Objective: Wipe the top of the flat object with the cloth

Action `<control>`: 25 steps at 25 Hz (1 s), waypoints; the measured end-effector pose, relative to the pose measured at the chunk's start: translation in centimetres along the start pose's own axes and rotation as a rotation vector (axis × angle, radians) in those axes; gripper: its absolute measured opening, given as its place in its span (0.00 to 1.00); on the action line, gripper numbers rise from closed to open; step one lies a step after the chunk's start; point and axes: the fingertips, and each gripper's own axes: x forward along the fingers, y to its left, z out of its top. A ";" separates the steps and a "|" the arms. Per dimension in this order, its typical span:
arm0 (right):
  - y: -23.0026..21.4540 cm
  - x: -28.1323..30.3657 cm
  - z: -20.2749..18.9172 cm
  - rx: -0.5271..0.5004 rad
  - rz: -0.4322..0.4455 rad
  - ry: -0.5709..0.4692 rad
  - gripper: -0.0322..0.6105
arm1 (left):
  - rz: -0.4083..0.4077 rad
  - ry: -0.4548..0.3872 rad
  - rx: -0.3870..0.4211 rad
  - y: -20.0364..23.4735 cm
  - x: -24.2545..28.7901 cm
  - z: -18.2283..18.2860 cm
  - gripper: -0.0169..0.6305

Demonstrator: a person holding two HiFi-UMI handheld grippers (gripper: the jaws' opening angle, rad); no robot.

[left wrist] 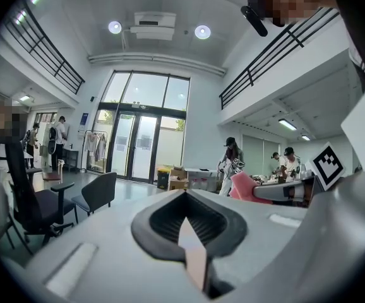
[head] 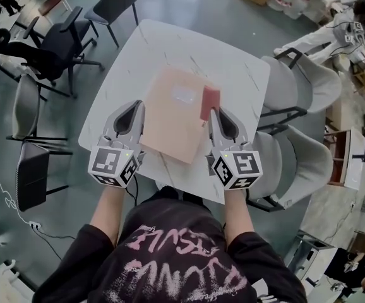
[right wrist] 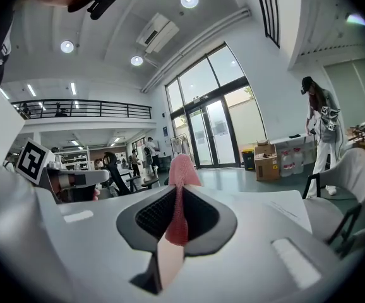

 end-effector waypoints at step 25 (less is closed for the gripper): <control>-1.2 0.7 -1.0 0.051 0.016 0.020 0.13 | 0.046 0.050 -0.023 0.7 1.3 -1.5 0.03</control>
